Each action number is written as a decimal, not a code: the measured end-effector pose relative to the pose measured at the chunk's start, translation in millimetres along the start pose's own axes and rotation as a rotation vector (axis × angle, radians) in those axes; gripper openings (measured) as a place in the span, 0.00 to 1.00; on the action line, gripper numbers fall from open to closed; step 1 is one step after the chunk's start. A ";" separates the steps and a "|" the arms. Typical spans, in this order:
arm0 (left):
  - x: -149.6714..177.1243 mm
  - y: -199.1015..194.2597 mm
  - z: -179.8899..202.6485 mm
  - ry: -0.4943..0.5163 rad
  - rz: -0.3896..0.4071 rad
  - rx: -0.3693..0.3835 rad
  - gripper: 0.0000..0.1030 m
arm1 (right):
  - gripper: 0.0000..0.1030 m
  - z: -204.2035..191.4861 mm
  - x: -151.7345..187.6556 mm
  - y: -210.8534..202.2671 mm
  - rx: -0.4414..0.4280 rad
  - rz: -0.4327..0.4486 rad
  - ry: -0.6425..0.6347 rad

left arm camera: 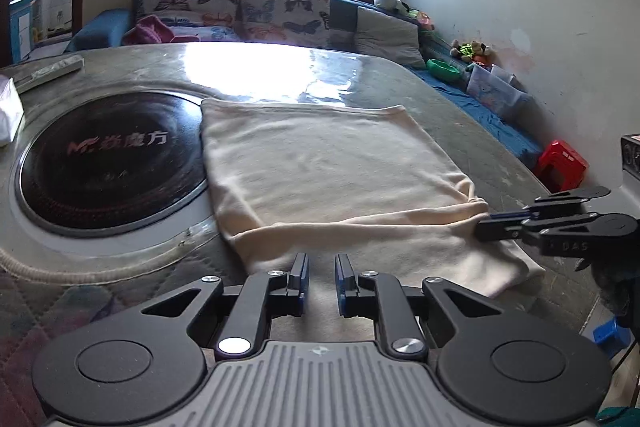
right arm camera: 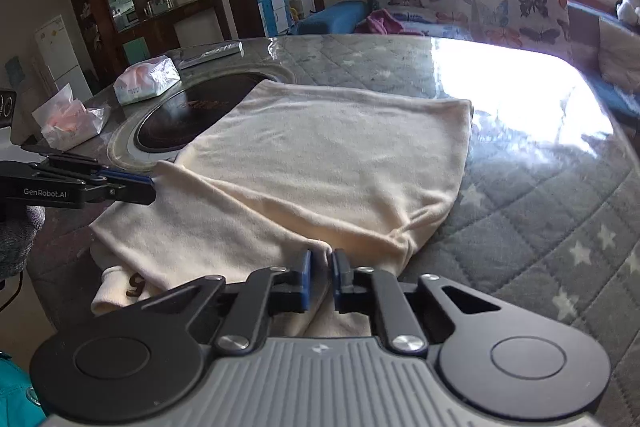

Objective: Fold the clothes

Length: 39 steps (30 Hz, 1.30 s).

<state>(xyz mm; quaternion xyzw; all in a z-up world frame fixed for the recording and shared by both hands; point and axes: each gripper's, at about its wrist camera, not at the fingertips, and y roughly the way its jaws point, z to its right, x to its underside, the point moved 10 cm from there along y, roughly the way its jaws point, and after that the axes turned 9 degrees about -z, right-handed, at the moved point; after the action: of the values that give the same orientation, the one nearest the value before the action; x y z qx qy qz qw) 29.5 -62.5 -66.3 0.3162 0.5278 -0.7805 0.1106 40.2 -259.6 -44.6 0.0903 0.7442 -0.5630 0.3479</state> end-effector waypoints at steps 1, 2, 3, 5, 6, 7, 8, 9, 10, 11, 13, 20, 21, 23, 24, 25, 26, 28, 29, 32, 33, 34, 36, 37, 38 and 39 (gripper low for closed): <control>-0.8 -0.4 -1.8 -0.001 0.002 -0.002 0.15 | 0.07 -0.4 -3.0 -2.6 0.010 0.010 -0.008; -1.7 -0.8 -3.5 -0.002 0.004 -0.005 0.15 | 0.07 -0.8 -5.9 -5.2 0.019 0.021 -0.017; -2.6 -1.2 -5.3 -0.002 0.007 -0.008 0.15 | 0.06 -1.1 -8.9 -7.9 0.029 0.031 -0.025; -3.4 -0.5 -8.5 0.000 0.006 -0.019 0.15 | 0.06 0.3 -16.1 -14.1 0.049 0.050 -0.036; -3.7 0.8 -10.4 0.001 0.005 -0.028 0.15 | 0.06 2.2 -17.5 -13.3 0.054 0.052 -0.028; -3.9 1.9 -12.1 0.001 0.004 -0.035 0.15 | 0.06 4.9 -15.3 -8.7 0.048 0.034 -0.012; -4.1 3.1 -13.8 0.001 0.003 -0.041 0.15 | 0.07 7.5 -13.0 -3.9 0.042 0.017 0.003; -4.6 3.6 -15.3 -0.002 0.002 -0.044 0.15 | 0.07 10.3 -9.6 1.9 0.039 0.003 0.017; -5.6 2.8 -16.1 -0.004 0.005 -0.046 0.15 | 0.08 13.2 -6.9 5.3 0.052 -0.002 0.018; -6.8 1.8 -16.8 -0.006 0.008 -0.048 0.15 | 0.09 16.0 -4.4 8.3 0.063 -0.006 0.019; -9.8 -0.4 -15.9 -0.003 0.015 -0.048 0.15 | 0.10 17.1 -4.1 7.1 0.065 -0.002 0.020; -17.9 4.4 4.0 0.043 0.023 -0.004 0.15 | 0.12 -0.9 -10.3 -13.1 0.027 0.027 -0.073; -18.1 6.7 7.5 0.051 0.021 0.003 0.15 | 0.12 -4.2 -8.1 -10.9 0.028 0.020 -0.091; -19.9 11.3 13.1 0.069 0.019 0.008 0.15 | 0.12 -8.8 -2.7 -5.2 0.030 -0.003 -0.117; -21.3 13.7 14.9 0.075 0.020 0.008 0.15 | 0.12 -9.2 -0.8 -2.6 0.032 -0.011 -0.118; -22.9 16.6 15.4 0.074 0.017 0.009 0.15 | 0.12 -9.7 0.9 -0.1 0.034 -0.019 -0.119; -24.5 19.5 15.6 0.072 0.015 0.010 0.15 | 0.12 -10.1 0.0 -0.2 0.035 -0.014 -0.120; -27.1 25.9 15.0 0.066 0.007 0.015 0.15 | 0.12 -9.9 -4.4 -2.0 0.034 0.003 -0.115; -27.6 29.3 14.3 0.067 0.001 0.012 0.15 | 0.12 -9.6 -10.2 -2.3 0.026 0.022 -0.102; -27.7 34.5 12.1 0.070 -0.007 0.005 0.15 | 0.12 -5.3 -12.7 8.6 0.035 0.005 -0.091; -27.5 35.2 11.3 0.071 -0.008 0.003 0.15 | 0.12 -4.6 -11.0 10.7 0.038 -0.005 -0.093; -26.7 33.1 11.3 0.072 -0.007 0.003 0.15 | 0.12 -4.2 -9.2 12.5 0.040 -0.015 -0.096; -23.9 26.9 14.3 0.086 -0.006 0.007 0.16 | 0.12 -9.2 -2.8 8.1 0.033 -0.027 -0.120; -21.7 23.2 17.9 0.101 -0.006 0.012 0.16 | 0.12 -11.7 0.4 5.9 0.030 -0.033 -0.133; -19.6 19.4 21.4 0.116 -0.005 0.016 0.16 | 0.12 -14.2 3.6 3.7 0.026 -0.039 -0.145; -17.4 15.7 24.9 0.132 -0.005 0.020 0.16 | 0.12 -16.7 6.8 1.5 0.023 -0.046 -0.157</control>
<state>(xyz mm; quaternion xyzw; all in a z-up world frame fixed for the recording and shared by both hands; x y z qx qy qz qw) 41.5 -94.2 -61.4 0.3666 0.5268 -0.7636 0.0705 28.9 -245.8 -47.8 0.0328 0.7099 -0.5846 0.3913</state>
